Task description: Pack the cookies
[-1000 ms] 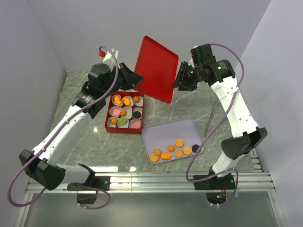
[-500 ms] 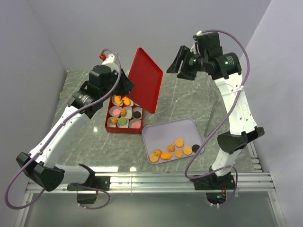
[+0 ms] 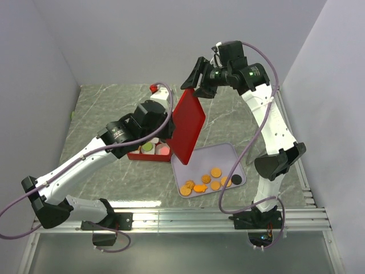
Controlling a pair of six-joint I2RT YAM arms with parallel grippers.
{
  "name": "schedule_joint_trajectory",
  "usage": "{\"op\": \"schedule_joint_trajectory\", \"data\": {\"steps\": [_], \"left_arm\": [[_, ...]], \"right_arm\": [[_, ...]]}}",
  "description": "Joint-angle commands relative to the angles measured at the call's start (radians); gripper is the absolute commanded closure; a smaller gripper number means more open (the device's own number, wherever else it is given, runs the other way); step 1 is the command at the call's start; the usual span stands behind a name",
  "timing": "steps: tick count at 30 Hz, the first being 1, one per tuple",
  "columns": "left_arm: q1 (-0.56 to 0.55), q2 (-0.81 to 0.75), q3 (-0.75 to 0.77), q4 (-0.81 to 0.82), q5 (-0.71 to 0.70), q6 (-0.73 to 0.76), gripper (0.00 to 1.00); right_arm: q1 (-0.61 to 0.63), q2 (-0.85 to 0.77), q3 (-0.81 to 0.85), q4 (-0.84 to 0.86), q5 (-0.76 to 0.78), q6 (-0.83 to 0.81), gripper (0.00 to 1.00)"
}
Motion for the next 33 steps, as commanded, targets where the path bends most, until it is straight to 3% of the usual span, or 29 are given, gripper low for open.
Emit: {"op": "schedule_joint_trajectory", "data": {"steps": [1,11,16,23,27,29,30,31,33], "left_arm": [[-0.068,-0.014,0.070,0.003,-0.164,0.004,1.00],[-0.283,0.144,0.232,-0.126,-0.472,0.099,1.00],[-0.362,0.240,0.294,-0.194,-0.620,0.125,1.00],[-0.402,0.397,0.420,-0.299,-0.747,0.163,1.00],[-0.422,0.431,0.457,-0.318,-0.809,0.190,1.00],[-0.424,0.431,0.470,-0.318,-0.809,0.199,0.92],[-0.424,0.429,0.472,-0.321,-0.794,0.202,0.85],[-0.424,0.419,0.472,-0.313,-0.757,0.211,0.70],[-0.424,0.405,0.470,-0.304,-0.714,0.216,0.59]], "right_arm": [[0.017,-0.011,-0.038,0.016,0.006,0.006,0.32],[0.081,0.025,-0.100,-0.075,0.043,-0.004,0.32],[0.095,0.029,-0.104,-0.101,0.055,-0.007,0.41],[0.103,0.002,-0.231,-0.073,0.017,-0.024,0.83],[0.107,-0.012,-0.285,-0.055,0.006,-0.030,0.97],[0.104,-0.015,-0.297,-0.044,0.006,-0.030,1.00],[0.104,-0.015,-0.297,-0.043,0.007,-0.030,1.00],[0.104,-0.015,-0.294,-0.037,0.009,-0.028,1.00],[0.098,-0.003,-0.271,-0.030,0.004,-0.025,1.00]]}}
